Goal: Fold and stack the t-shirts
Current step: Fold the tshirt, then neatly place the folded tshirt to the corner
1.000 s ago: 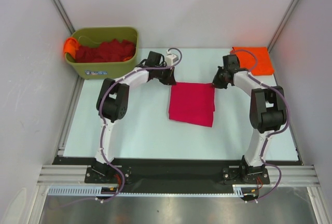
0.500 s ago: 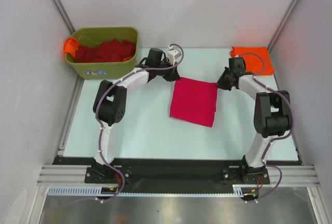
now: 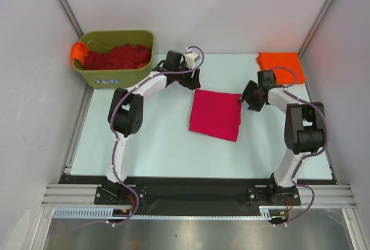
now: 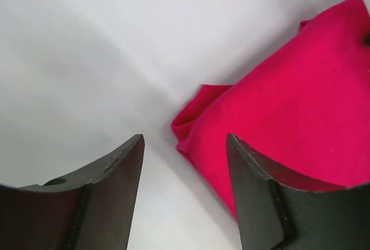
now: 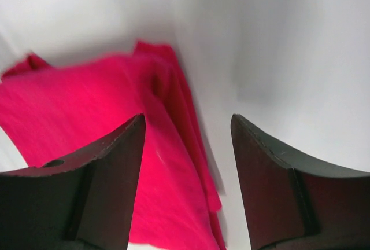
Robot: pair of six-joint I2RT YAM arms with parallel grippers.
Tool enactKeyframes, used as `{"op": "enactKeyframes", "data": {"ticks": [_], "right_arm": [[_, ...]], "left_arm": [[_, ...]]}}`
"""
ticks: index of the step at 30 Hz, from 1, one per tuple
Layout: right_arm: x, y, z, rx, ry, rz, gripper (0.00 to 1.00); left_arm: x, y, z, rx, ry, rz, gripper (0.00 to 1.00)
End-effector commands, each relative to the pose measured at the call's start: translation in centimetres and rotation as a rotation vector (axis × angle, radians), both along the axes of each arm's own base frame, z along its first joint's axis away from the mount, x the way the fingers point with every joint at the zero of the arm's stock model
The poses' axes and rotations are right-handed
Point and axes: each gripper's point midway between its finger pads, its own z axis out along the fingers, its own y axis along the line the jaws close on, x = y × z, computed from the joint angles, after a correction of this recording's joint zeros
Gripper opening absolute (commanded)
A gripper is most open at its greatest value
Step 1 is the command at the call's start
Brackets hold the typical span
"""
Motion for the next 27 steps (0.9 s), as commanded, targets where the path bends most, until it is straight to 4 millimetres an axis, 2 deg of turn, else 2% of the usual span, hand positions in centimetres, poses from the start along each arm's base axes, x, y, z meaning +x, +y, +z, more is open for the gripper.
{"op": "enactKeyframes", "data": {"ticks": [1,4,7,9,10,11,12,13,15,16,18,19,21,22,24,25,26,27], "right_arm": [[-2.8,1.3,0.9,0.082,0.004,0.039,0.66],[-4.6,1.9,-1.0,0.119,0.045,0.057,0.66],[-5.1,2.5,-2.2,0.157,0.066,0.073,0.66],[-5.2,2.9,-3.4,0.176,0.085,0.085,0.58],[-5.5,2.9,-4.0,0.185,0.098,0.076,0.48],[-5.3,3.0,-4.4,0.202,0.092,0.074,0.44],[-6.1,3.4,-4.9,0.257,0.114,0.065,0.39],[-5.6,3.8,-4.8,0.285,0.087,0.068,0.31],[-5.8,4.0,-4.9,0.318,0.091,0.065,0.23],[-5.5,4.1,-4.7,0.320,0.077,0.070,0.15],[-4.9,4.0,-4.2,0.323,0.059,0.074,0.06],[-3.9,3.8,-3.4,0.315,0.041,0.086,0.00],[-2.9,3.2,-2.8,0.289,0.031,0.101,0.00],[-1.4,2.5,-1.4,0.253,0.004,0.127,0.00],[0.1,1.3,-1.0,0.187,0.003,0.139,0.00],[-0.2,0.9,-1.2,0.141,0.037,0.173,0.00],[2.4,-1.4,0.6,0.090,-0.011,0.148,0.00],[3.0,-2.1,0.8,0.063,-0.005,0.153,0.00]], "left_arm": [[0.3,2.6,5.0,-0.002,-0.068,0.057,0.64],[-1.0,3.7,5.5,0.008,-0.082,0.036,0.65],[-2.8,5.0,6.0,0.027,-0.096,0.025,0.65],[-4.2,5.8,6.2,0.030,-0.096,0.025,0.65],[-4.6,6.0,6.3,0.031,-0.099,0.022,0.65],[-5.5,6.4,6.5,0.033,-0.098,0.018,0.65],[-6.1,6.6,6.5,0.036,-0.087,0.013,0.65],[-6.5,6.8,7.3,0.036,-0.103,0.006,0.65],[-7.5,7.3,7.0,0.041,-0.088,0.005,0.65],[-8.2,7.6,7.4,0.038,-0.093,0.004,0.65],[-8.7,7.9,7.7,0.042,-0.098,0.002,0.65],[-8.9,8.3,8.3,0.041,-0.107,0.006,0.65],[-9.4,8.6,8.7,0.045,-0.104,-0.001,0.65],[-9.5,8.9,9.2,0.046,-0.113,0.003,0.65],[-9.8,9.4,9.4,0.063,-0.117,-0.004,0.65],[-9.9,9.9,9.9,0.067,-0.127,0.002,0.65],[-10.1,10.3,9.8,0.081,-0.125,0.006,0.65],[-10.1,10.6,9.8,0.096,-0.132,0.002,0.65]]}}
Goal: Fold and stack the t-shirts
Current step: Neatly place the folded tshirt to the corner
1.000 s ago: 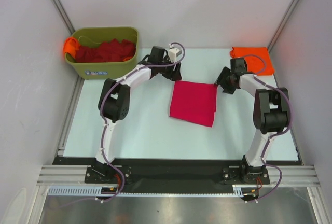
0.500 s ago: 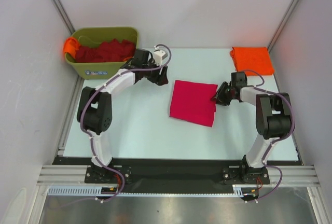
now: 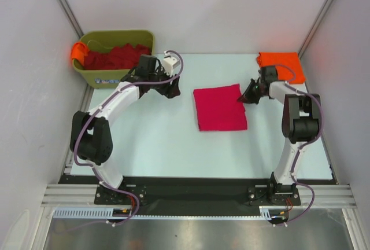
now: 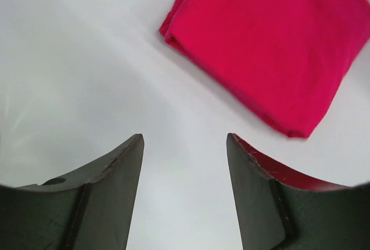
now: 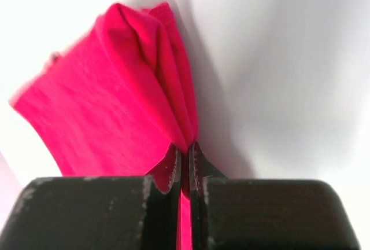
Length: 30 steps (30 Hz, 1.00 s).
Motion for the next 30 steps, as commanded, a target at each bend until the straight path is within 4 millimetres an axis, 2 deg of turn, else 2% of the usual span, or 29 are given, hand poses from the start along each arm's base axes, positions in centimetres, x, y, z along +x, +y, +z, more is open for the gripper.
{"op": "enactKeyframes", "data": {"ticks": [1,2,3,4,5,6,7,8,9,10,11,12,13,14,17,24,30], "right_arm": [[2.8,-4.8,0.9,-0.176,0.003,0.028,0.00],[5.4,-5.7,3.3,-0.225,-0.075,0.059,0.00],[6.1,-6.6,3.5,-0.277,-0.075,0.060,0.00],[6.3,-7.2,2.6,-0.310,-0.032,0.080,0.00],[8.7,-8.4,4.9,-0.385,-0.100,0.084,0.00],[9.7,-9.0,5.6,-0.420,-0.116,0.090,0.00],[9.8,-9.5,4.3,-0.443,-0.068,0.107,0.00],[10.5,-10.4,4.3,-0.493,-0.067,0.115,0.00],[13.0,-10.9,7.5,-0.524,-0.153,0.094,0.00],[13.1,-11.2,7.7,-0.542,-0.138,0.101,0.00],[14.0,-11.7,6.7,-0.568,-0.130,0.103,0.00],[15.2,-12.1,9.0,-0.598,-0.187,0.095,0.00],[15.9,-12.4,9.3,-0.613,-0.205,0.090,0.00],[16.3,-13.3,9.3,-0.659,-0.204,0.066,0.00],[17.7,-14.9,10.7,-0.738,-0.265,0.020,0.00],[20.8,-17.8,16.3,-0.891,-0.450,-0.063,0.00],[21.9,-19.9,19.1,-0.934,-0.538,-0.112,0.00]], "left_arm": [[-0.6,1.8,2.5,0.032,-0.074,-0.013,0.65],[-0.7,2.3,2.3,0.055,-0.066,-0.003,0.65],[-0.7,2.5,2.3,0.072,-0.072,-0.009,0.65],[-0.6,2.7,2.5,0.082,-0.082,-0.008,0.66],[-0.7,3.0,2.3,0.101,-0.079,-0.012,0.66],[-0.8,3.1,2.4,0.107,-0.083,-0.016,0.67],[-0.8,3.2,2.6,0.114,-0.077,-0.017,0.68],[-0.8,3.2,2.8,0.116,-0.079,-0.018,0.70],[-0.8,3.3,2.9,0.123,-0.082,-0.023,0.72],[-0.7,3.3,3.3,0.125,-0.088,-0.020,0.73],[-0.9,3.4,3.2,0.133,-0.083,-0.021,0.73],[-0.9,3.6,3.2,0.140,-0.085,-0.020,0.73],[-0.9,3.6,3.1,0.144,-0.082,-0.019,0.73],[-0.9,3.8,3.0,0.153,-0.082,-0.017,0.73],[-0.7,4.4,2.3,0.192,-0.080,-0.008,0.73],[-0.2,5.1,1.3,0.233,-0.069,0.005,0.73],[0.0,5.3,0.2,0.256,-0.050,0.011,0.73]]}}
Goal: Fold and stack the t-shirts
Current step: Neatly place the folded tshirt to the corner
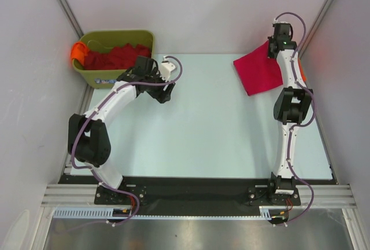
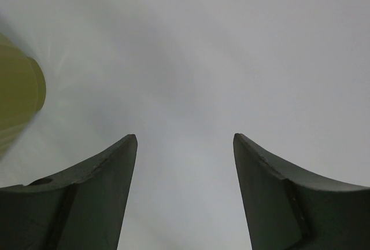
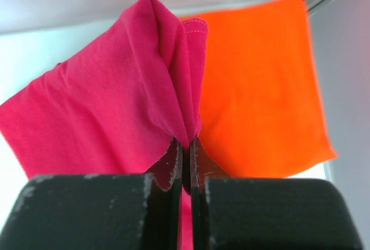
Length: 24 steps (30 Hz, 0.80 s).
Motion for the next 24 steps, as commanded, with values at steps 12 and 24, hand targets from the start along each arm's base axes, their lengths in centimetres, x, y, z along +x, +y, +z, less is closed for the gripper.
{"op": "enactKeyframes", "data": {"ticks": [12,24], "right_arm": [[1.4,-5.0,11.5,-0.078,-0.293,-0.035,0.00],[0.8,-7.8,12.5,-0.081,-0.308,-0.036,0.00]], "left_arm": [[1.8,0.5,0.1,0.034,-0.023,0.018,0.73],[1.8,0.9,0.0,0.052,-0.027,0.024,0.73]]}}
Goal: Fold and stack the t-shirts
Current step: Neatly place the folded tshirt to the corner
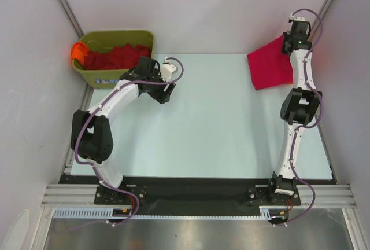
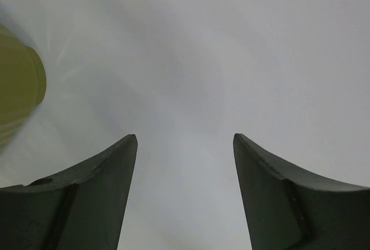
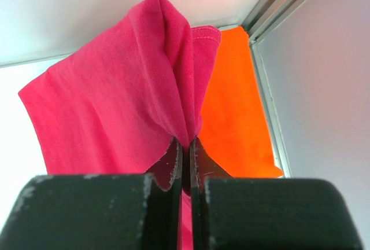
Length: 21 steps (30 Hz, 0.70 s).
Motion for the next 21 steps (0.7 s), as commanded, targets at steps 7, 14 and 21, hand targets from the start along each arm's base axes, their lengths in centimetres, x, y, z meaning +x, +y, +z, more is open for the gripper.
{"op": "enactKeyframes", "data": {"ticks": [7,14,21], "right_arm": [[-0.4,-2.6,11.9,-0.048,-0.259,-0.011,0.00],[-0.3,-4.1,10.6,-0.033,-0.245,-0.016,0.00],[-0.7,-4.0,13.4,-0.035,-0.300,-0.007,0.00]], "left_arm": [[1.1,0.1,1.9,0.002,-0.044,-0.004,0.73],[1.0,0.1,1.7,0.003,-0.038,-0.006,0.73],[1.0,0.4,1.3,0.022,-0.032,-0.003,0.73]]}}
